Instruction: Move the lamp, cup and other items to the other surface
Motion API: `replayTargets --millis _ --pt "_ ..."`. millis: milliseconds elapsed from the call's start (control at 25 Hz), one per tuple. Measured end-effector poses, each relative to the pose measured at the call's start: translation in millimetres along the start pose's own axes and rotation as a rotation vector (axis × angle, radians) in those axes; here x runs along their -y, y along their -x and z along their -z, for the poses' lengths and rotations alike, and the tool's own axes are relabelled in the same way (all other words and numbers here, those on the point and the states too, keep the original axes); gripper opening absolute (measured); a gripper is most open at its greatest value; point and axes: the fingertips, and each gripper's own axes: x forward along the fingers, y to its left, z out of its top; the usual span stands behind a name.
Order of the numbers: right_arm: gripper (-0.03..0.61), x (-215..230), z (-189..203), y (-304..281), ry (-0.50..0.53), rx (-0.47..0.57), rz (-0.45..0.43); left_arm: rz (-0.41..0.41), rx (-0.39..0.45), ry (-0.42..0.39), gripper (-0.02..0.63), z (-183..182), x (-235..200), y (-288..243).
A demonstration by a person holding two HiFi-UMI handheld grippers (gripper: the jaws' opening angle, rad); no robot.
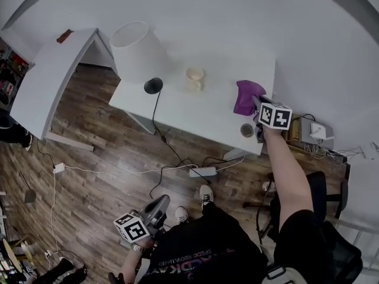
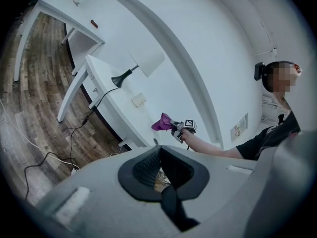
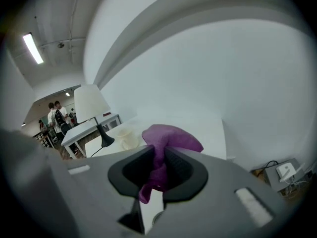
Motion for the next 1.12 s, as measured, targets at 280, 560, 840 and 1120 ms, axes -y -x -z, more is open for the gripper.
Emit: replayTargets --millis 280,560,840,1120 --pt "0.064 -16 11 104 -0.048 0.107 0.017 0.118 -0.077 -0.050 -0.003 0 11 10" --pt "0.064 -28 46 216 -0.085 0.186 0.087 0.256 -0.213 -0.101 -0.003 24 34 11" --pt "0.064 -19 94 333 -0.123 0.253 0.230 0.383 -0.402 -0.114 -0.003 76 56 9" --pt "0.064 31 153 449 -0.199 0.279 0.427 0.479 -0.528 -0.189 -0.003 115 93 -3"
